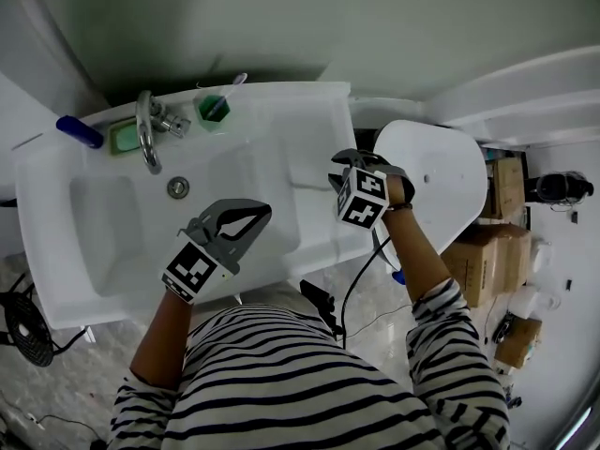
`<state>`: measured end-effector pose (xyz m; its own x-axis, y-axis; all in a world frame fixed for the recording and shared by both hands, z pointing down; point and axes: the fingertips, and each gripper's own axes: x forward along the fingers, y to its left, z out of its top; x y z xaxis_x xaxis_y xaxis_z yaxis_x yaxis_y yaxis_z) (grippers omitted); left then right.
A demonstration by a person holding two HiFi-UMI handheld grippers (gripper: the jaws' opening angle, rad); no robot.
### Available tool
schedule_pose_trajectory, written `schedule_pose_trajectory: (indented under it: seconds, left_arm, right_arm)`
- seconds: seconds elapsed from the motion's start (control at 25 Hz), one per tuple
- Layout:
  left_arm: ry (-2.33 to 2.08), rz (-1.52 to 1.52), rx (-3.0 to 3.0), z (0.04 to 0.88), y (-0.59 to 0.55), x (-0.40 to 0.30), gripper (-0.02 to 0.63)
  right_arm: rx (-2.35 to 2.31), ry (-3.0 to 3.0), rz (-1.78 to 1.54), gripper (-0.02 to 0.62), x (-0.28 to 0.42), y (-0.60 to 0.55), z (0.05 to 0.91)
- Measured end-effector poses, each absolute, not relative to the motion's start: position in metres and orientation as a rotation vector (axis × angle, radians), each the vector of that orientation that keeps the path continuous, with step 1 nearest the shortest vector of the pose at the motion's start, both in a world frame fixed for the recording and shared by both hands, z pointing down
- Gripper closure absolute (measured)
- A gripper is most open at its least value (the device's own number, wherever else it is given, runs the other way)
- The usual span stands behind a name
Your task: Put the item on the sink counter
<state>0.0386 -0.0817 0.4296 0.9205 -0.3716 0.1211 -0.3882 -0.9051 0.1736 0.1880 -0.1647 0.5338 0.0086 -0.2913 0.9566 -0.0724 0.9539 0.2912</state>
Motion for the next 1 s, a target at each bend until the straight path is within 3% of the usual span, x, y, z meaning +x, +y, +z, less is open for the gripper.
schedule_pose_trajectory:
  seconds: [0.4, 1.0]
  left_arm:
    - [-0.546, 0.166, 2.894, 0.433, -0.073, 0.089, 0.6]
    - [-0.607, 0.195, 2.86, 0.449, -0.072, 0.124, 0.6]
  right_arm:
    - [0.201, -1.572, -0.044, 0.499, 0.254, -0.121, 0.592]
    - [0.069, -1.586, 0.033, 0.511, 0.277, -0.115, 0.651]
